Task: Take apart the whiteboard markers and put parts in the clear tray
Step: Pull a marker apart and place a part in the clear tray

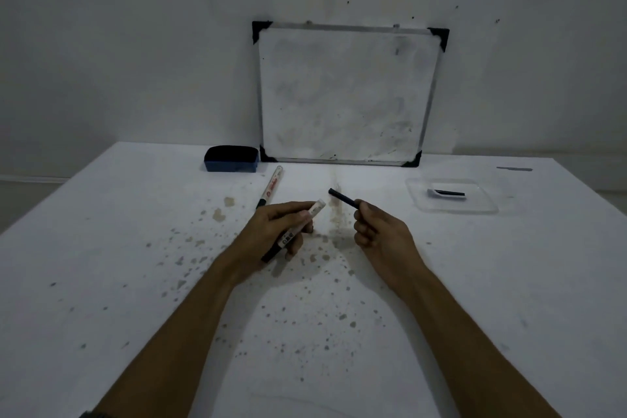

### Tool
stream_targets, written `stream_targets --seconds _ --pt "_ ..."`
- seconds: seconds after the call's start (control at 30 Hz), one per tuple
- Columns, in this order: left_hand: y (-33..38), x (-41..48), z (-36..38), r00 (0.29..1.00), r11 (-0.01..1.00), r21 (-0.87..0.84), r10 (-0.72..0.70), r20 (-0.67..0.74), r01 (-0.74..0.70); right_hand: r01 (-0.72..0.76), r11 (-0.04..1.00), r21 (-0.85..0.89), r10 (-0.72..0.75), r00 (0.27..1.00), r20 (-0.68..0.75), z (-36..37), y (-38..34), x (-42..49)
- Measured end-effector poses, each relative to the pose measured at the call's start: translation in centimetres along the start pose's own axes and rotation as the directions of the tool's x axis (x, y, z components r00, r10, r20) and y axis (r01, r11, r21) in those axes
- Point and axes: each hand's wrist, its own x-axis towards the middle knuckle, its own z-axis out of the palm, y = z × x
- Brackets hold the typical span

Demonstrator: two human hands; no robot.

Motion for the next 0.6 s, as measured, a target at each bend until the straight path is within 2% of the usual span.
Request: stream_targets --seconds 0.17,0.4,0.6 --pt "-0.16 0.01 0.08 0.997 0.996 0.059 -0.062 0.038 0.060 -0.025 0.990 -0.137 0.019 0.999 -0.041 -0.20 0.15 0.09" --pt "-0.44 0.24 0.26 0.996 0.996 0.051 -0.079 0.028 0.078 0.009 0.999 -0.047 -0.014 0.995 -0.099 -0.23 -0.16 0.35" --pt "-0.41 0.39 0.33 0.997 0.996 0.048 -0.080 0.016 0.080 0.001 0.989 -0.145 -0.018 0.993 -0.115 -0.53 -0.14 0.42"
